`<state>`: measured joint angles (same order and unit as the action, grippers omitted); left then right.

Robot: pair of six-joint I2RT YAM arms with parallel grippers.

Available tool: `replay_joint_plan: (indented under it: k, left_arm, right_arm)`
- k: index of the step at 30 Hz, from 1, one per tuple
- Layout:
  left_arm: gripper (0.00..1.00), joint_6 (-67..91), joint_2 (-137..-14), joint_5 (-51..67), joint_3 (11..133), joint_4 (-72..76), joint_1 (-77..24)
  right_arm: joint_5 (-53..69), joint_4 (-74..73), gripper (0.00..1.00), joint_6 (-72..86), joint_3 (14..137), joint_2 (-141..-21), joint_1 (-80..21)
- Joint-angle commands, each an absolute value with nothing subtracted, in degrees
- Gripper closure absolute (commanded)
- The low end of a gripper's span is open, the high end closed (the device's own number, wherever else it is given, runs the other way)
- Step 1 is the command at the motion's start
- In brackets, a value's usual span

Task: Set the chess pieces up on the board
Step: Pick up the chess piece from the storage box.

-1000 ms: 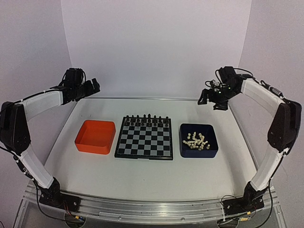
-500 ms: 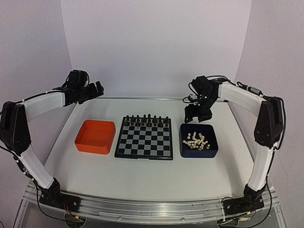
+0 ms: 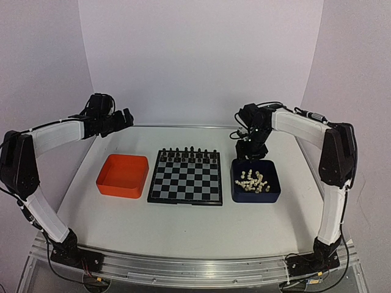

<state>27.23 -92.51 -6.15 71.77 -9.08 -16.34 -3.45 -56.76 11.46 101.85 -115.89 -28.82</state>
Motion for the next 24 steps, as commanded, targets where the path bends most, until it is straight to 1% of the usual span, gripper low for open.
replay_joint_plan:
  k: [1, 9, 16, 24]
  left_arm:
    - [0.0, 27.7, -90.2, -6.1, 71.5, -8.3, -16.3]
    - [0.0, 28.0, -89.8, -6.4, 70.8, -8.1, -16.3]
    - [0.0, 28.2, -89.8, -6.5, 70.7, -8.4, -16.3]
    - [0.0, 28.4, -89.8, -6.9, 70.5, -8.6, -16.3]
  right_arm:
    - [-5.8, -58.2, 0.49, 11.3, 104.3, -118.0, -29.1]
    - [-5.7, -58.2, 0.58, 10.4, 106.7, -122.4, -29.2]
    - [-8.5, -58.2, 0.6, 9.8, 107.6, -125.1, -29.2]
    - [-8.2, -58.2, 0.65, 9.5, 108.2, -127.1, -29.2]
